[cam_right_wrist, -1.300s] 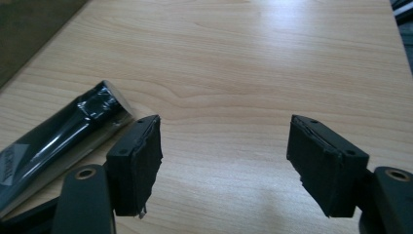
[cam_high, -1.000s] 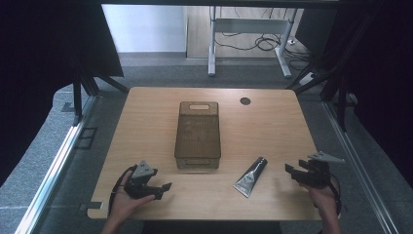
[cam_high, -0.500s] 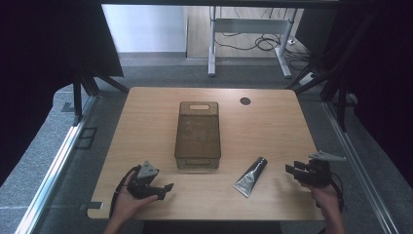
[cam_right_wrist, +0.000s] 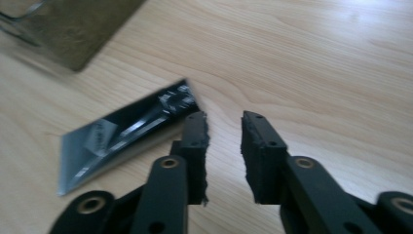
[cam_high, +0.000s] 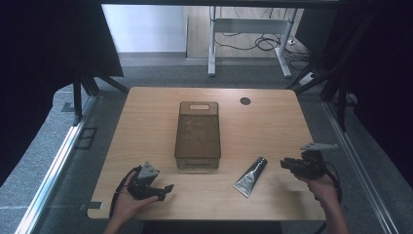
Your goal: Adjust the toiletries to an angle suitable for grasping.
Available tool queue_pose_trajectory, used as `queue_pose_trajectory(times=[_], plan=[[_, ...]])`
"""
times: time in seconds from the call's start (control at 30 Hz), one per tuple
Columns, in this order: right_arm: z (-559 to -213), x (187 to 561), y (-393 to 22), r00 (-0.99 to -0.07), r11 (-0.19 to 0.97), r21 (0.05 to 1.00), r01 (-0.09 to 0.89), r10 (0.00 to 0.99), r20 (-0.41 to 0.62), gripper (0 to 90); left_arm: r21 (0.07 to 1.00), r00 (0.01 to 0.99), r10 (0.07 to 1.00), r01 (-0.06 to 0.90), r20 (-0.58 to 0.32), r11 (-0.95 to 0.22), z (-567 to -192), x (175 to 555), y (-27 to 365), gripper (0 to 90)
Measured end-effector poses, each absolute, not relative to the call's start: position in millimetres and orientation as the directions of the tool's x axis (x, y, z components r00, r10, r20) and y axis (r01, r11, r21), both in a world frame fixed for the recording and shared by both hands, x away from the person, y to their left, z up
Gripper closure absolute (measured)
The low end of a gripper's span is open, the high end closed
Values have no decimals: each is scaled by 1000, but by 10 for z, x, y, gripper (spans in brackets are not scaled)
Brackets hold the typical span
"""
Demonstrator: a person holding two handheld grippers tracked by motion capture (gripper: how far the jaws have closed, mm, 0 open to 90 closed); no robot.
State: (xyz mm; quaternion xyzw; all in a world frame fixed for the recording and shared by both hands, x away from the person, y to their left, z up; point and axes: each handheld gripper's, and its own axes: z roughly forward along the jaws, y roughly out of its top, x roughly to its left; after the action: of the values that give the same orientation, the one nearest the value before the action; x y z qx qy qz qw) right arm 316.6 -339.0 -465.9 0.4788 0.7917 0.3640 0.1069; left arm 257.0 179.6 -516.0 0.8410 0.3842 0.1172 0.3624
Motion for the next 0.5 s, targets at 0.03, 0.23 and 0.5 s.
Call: queue_pose_trajectory(times=[0.03,0.23,0.5], plan=[[-4639,3182,-3361,-525,285,672,683,831,181,773,704,680,728,558,-85,-439,-5145,2561,1802,224],[-4567,3237,-3114,-572,362,628,689,804,164,815,719,687,721,547,-92,-429,-5062,2514,1775,225],[-4499,3323,-2831,-627,450,577,682,765,146,897,721,680,728,549,-90,-423,-5057,2512,1782,226]])
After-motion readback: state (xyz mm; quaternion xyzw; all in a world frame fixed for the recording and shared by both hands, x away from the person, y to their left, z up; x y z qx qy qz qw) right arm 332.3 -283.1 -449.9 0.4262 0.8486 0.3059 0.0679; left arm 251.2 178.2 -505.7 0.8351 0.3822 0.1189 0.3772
